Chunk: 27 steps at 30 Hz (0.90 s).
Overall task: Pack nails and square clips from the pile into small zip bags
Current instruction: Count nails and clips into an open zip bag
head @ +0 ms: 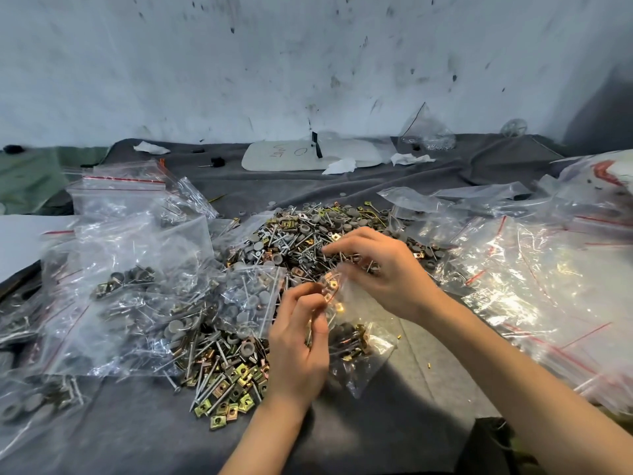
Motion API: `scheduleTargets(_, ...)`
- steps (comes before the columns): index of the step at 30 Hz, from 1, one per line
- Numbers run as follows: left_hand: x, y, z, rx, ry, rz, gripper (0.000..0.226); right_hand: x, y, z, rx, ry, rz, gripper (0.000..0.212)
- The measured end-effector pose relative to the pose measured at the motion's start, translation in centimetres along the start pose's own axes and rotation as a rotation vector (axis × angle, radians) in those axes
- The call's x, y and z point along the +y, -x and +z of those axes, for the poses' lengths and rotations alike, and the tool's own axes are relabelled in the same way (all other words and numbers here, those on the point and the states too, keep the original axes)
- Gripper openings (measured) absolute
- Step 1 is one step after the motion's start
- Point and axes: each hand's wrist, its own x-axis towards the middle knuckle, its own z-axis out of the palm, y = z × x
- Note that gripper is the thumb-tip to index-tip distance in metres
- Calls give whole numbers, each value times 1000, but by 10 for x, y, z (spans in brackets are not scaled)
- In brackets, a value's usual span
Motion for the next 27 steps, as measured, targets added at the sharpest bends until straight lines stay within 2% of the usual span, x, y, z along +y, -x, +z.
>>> scheduleTargets(4, 3, -1, 1, -4, 18, -7, 12, 21, -3, -8, 246, -105, 250, 21)
scheduleTargets(8, 4, -1, 2, 4, 18, -3, 12, 41, -6, 0, 211, -2, 421, 23)
scheduleTargets(15, 4, -2, 1, -17, 4, -8, 13, 39, -32, 32, 97, 112, 313, 16)
scheduleTargets(20, 4, -2, 2, -21, 2, -12, 13, 49, -43, 51, -25, 347, 355, 24)
scheduleTargets(23, 3, -2, 2, -26, -13, -11, 13, 53, -39, 57, -3, 413, 301, 19)
scheduleTargets(27, 3, -2, 2, -27, -16, -7, 13, 49, -33, 52, 99, 324, 291, 16)
